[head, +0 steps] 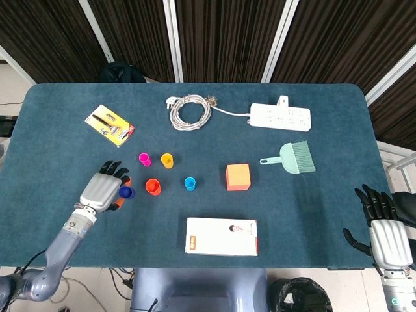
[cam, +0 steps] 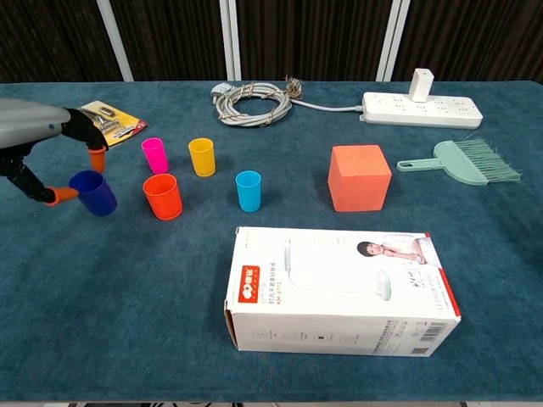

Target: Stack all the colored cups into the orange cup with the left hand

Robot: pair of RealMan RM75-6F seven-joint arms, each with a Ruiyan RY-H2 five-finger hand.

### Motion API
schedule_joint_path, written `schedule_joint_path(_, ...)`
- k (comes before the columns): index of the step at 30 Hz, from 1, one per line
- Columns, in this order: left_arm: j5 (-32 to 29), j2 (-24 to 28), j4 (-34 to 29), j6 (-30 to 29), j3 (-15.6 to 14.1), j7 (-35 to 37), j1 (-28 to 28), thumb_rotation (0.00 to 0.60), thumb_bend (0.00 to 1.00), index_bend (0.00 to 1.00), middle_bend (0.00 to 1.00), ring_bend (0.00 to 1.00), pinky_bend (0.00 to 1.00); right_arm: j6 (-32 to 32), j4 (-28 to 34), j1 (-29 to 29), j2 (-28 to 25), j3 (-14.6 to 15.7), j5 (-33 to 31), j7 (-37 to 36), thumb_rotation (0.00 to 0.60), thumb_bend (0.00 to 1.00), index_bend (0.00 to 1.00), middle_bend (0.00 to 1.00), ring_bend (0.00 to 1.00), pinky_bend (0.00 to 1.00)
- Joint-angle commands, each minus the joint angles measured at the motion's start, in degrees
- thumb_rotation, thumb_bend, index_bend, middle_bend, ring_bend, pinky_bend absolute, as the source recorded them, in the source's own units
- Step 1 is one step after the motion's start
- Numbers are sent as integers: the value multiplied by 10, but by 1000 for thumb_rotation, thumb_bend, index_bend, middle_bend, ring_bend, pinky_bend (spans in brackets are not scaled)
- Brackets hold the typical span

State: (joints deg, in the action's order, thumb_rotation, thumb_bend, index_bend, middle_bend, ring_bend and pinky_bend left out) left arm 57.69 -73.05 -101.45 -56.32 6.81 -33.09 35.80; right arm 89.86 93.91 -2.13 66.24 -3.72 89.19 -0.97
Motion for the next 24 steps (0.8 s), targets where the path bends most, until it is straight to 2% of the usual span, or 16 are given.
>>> schedule_joint_path(1, -4, 11, -16, -2, 22, 2, 15, 600, 361, 428, 188, 0, 0, 0, 0, 0, 0, 0, -1, 0, 600, 337, 88, 44, 87, 44)
schedule_joint_path(5, -19, 18, -32, 3, 51, -1, 39, 600, 361, 427, 189, 0, 0, 0, 0, 0, 1, -1, -2, 1, 600, 336, 89, 44, 87, 44)
schedule_joint_path(10, -48, 21, -48, 13, 68, -12, 64, 600, 360, 423, 189, 0, 0, -1, 0, 0, 2, -2, -4, 1, 600, 337, 88, 44, 88, 44)
schedule_joint_path(24, -115, 8, -52, 6, 49, -45, 91, 600, 361, 414, 188, 0, 0, 1, 0, 2, 0, -5, -10, -4, 600, 337, 89, 44, 88, 44)
